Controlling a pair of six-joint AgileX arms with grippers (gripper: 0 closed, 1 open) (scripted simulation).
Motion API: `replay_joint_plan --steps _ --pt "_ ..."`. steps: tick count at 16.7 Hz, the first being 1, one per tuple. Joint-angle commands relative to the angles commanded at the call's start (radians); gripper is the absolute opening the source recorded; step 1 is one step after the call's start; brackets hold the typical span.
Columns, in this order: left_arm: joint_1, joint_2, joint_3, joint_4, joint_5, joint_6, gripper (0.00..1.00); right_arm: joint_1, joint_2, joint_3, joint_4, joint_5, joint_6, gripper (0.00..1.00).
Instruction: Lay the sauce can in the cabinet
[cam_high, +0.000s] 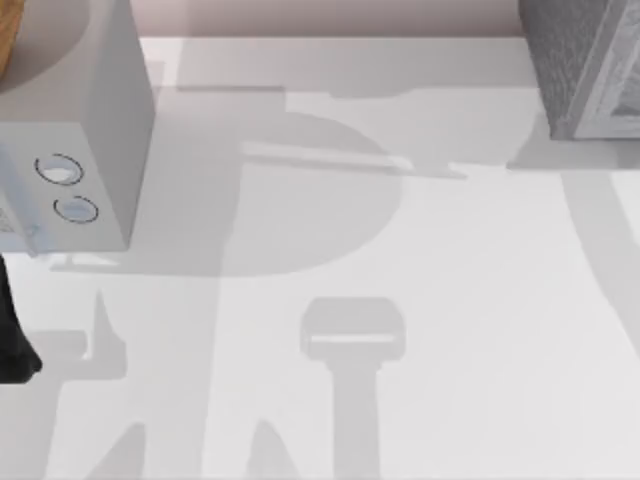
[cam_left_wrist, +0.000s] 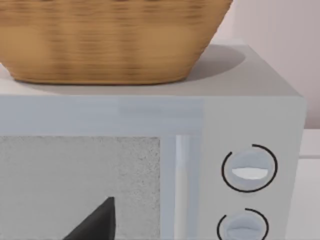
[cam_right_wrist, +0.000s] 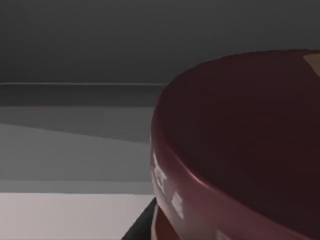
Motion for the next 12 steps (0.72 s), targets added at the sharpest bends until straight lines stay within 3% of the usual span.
replay_joint_plan --steps 6,12 --pt "0.000 0.000 0.000 0.000 0.000 0.000 1.00 0.025 0.227 0.328 -0.086 0.042 -0.003 0.00" --pt "0.000 0.000 0.000 0.000 0.000 0.000 1.00 0.026 0.252 0.360 -0.095 0.048 -0.004 0.00"
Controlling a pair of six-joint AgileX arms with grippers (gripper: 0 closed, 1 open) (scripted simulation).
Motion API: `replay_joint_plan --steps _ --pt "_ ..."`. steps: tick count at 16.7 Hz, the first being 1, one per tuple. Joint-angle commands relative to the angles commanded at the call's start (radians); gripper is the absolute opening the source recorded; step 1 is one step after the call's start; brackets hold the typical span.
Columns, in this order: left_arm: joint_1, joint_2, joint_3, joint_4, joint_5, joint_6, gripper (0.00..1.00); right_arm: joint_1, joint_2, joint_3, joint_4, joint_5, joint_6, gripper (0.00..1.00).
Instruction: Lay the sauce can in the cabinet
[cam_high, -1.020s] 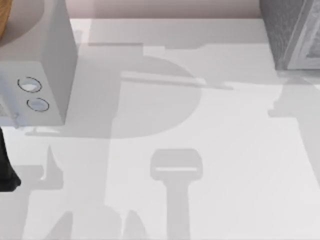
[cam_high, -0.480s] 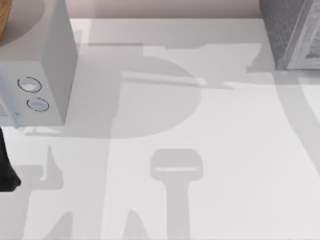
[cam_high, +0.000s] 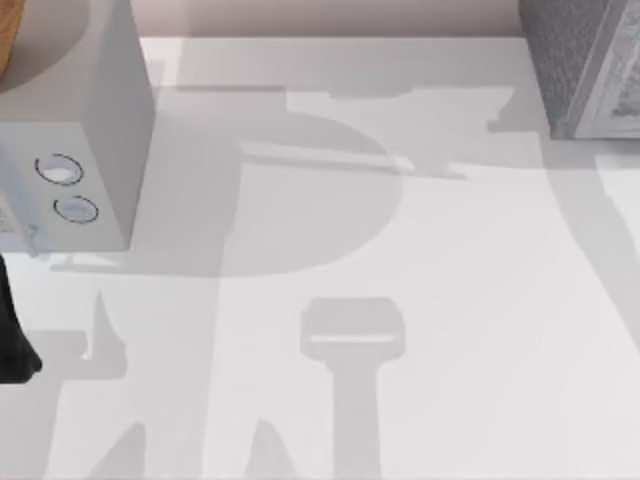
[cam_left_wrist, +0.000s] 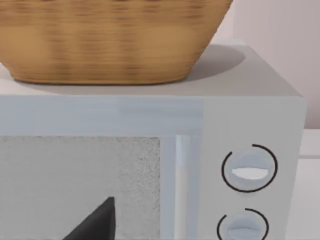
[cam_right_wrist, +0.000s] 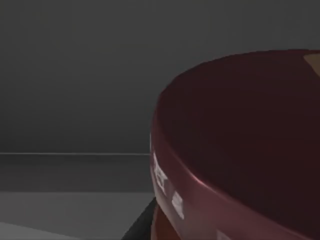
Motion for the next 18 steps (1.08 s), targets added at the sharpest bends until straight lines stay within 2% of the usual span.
replay_joint_plan --steps 5,13,18 --pt "0.000 0.000 0.000 0.000 0.000 0.000 1.00 -0.013 0.061 0.066 0.022 -0.024 0.001 0.00" --pt "0.000 0.000 0.000 0.000 0.000 0.000 1.00 -0.076 0.474 0.388 0.061 -0.060 0.006 0.00" --pt "0.000 0.000 0.000 0.000 0.000 0.000 1.00 -0.089 0.514 0.434 0.082 -0.079 0.001 0.00"
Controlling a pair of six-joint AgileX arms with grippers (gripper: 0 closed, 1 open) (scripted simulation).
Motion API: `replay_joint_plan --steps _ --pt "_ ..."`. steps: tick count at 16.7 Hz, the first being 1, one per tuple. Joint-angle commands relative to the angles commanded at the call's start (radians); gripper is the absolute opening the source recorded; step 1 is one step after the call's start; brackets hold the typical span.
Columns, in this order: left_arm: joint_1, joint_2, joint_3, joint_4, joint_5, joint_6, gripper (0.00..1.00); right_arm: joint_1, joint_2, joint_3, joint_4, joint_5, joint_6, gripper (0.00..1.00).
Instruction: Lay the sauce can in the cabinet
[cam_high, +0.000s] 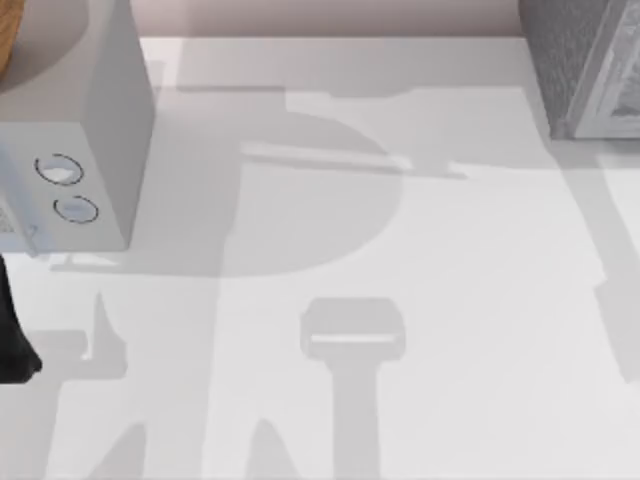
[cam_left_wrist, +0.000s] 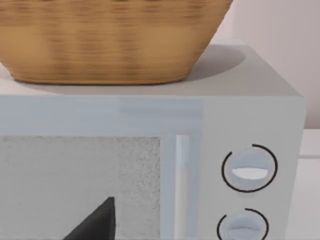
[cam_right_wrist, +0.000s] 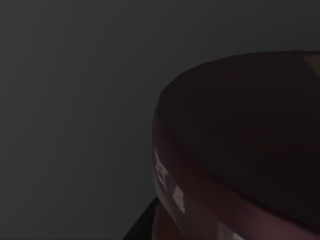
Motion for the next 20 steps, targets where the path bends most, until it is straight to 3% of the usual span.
replay_joint_plan --steps 1,14,20 --pt "0.000 0.000 0.000 0.000 0.000 0.000 1.00 0.000 0.000 0.000 0.000 0.000 0.000 0.00" --pt "0.000 0.000 0.000 0.000 0.000 0.000 1.00 0.000 0.000 0.000 0.000 0.000 0.000 0.98" --pt "0.000 0.000 0.000 0.000 0.000 0.000 1.00 0.000 0.000 0.000 0.000 0.000 0.000 1.00"
